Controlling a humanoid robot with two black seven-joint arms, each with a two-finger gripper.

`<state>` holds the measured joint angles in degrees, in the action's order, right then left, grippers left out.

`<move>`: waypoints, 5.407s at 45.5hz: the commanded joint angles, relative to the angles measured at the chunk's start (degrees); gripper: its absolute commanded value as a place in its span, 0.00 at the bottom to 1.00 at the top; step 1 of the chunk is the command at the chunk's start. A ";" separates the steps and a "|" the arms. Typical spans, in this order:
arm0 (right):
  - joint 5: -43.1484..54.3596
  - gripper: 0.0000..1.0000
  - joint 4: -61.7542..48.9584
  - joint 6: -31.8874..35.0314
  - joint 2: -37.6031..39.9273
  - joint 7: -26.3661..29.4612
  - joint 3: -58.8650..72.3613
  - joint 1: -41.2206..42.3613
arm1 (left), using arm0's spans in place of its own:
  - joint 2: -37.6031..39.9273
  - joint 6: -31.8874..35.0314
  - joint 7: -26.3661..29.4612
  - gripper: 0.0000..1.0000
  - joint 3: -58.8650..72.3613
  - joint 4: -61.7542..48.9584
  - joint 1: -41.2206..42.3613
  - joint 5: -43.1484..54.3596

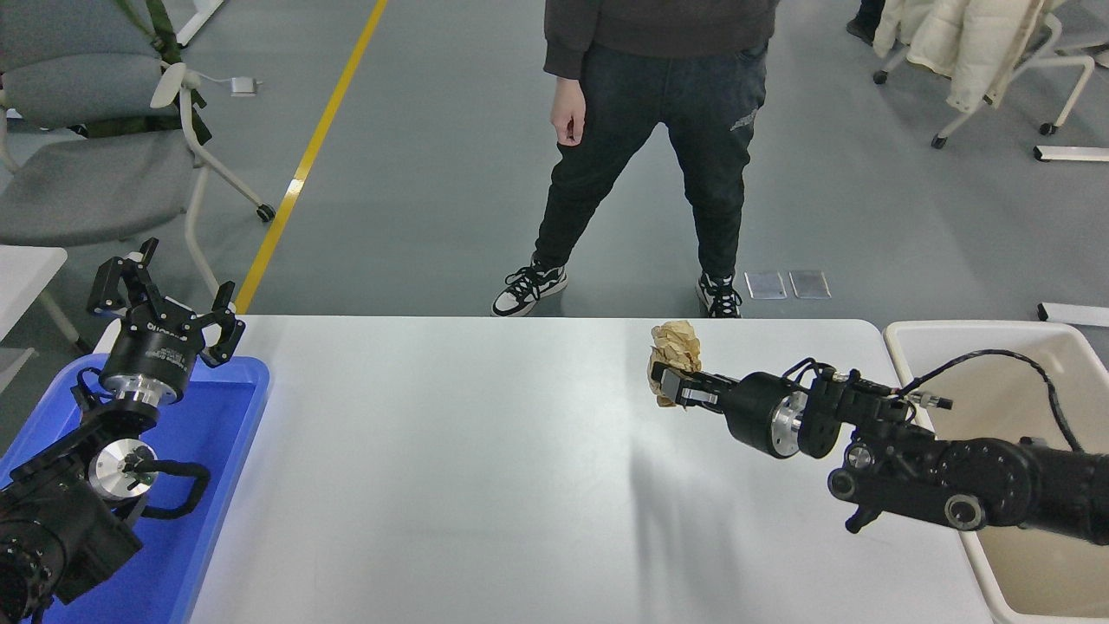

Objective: Clean the table surface

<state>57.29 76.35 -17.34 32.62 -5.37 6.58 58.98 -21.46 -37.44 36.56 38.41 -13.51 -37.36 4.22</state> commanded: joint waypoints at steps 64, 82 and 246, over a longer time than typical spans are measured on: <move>-55.62 0.00 -17.27 28.50 36.04 -13.70 -26.62 -17.40 | -0.07 0.09 0.00 1.00 0.00 0.06 0.09 0.00; -58.61 0.00 -51.98 40.89 19.87 -13.35 -27.14 -26.02 | -0.08 0.09 0.00 1.00 0.00 -0.03 0.09 0.00; -27.93 1.00 -31.78 25.16 -24.88 -24.34 -76.54 -36.57 | 0.01 0.00 0.00 1.00 0.00 -0.03 0.00 0.00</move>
<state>22.97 45.23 9.53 12.96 -24.17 -66.99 22.45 -21.45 -37.36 36.56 38.41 -13.51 -37.27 4.23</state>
